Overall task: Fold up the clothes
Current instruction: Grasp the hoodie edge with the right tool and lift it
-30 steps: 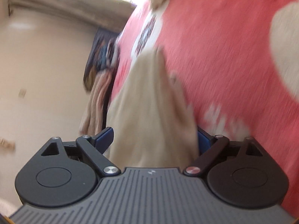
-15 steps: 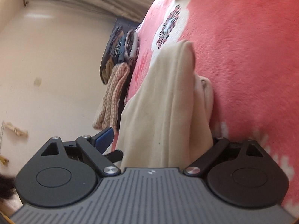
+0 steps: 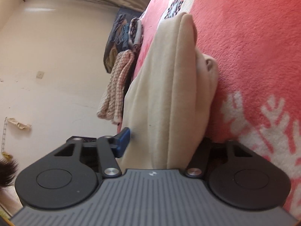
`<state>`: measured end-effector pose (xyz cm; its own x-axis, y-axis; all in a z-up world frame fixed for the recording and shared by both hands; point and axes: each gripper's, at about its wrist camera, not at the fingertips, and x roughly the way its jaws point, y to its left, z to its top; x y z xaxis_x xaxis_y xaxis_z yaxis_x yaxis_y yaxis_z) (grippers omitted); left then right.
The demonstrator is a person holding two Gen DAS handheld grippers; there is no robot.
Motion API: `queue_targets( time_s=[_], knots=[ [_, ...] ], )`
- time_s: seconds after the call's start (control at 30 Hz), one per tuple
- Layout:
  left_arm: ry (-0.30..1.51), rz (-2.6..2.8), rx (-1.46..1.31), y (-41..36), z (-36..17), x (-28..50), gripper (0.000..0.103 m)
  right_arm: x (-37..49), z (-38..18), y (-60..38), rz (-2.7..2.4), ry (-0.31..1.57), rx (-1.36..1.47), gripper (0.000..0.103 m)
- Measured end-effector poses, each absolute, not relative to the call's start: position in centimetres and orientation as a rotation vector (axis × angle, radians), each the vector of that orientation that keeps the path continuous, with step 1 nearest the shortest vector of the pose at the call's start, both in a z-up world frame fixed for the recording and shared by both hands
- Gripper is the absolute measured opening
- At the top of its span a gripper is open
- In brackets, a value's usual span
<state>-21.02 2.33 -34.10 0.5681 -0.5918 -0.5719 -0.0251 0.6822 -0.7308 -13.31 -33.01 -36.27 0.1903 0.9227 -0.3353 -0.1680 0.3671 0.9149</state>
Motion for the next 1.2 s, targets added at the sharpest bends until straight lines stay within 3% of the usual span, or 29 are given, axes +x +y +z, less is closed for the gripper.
queue_targets(
  time_s=[0.17,0.33,1.2],
  knots=[
    [0.898,-0.368,-0.768,2.1,-32.7,-21.8,0.074,-15.1,-34.4,-32.8,0.859,1.041,0.83,0.038],
    [0.874,-0.35,-0.733,1.5,-30.9,-22.8,0.074,-17.2,-32.3,-32.6,0.814,0.976,0.798,0.034],
    [0.728,-0.276,-0.644,0.6,-20.2,-31.7,0.072,-25.5,-22.7,-29.2,0.782,0.756,0.68,0.032]
  ],
)
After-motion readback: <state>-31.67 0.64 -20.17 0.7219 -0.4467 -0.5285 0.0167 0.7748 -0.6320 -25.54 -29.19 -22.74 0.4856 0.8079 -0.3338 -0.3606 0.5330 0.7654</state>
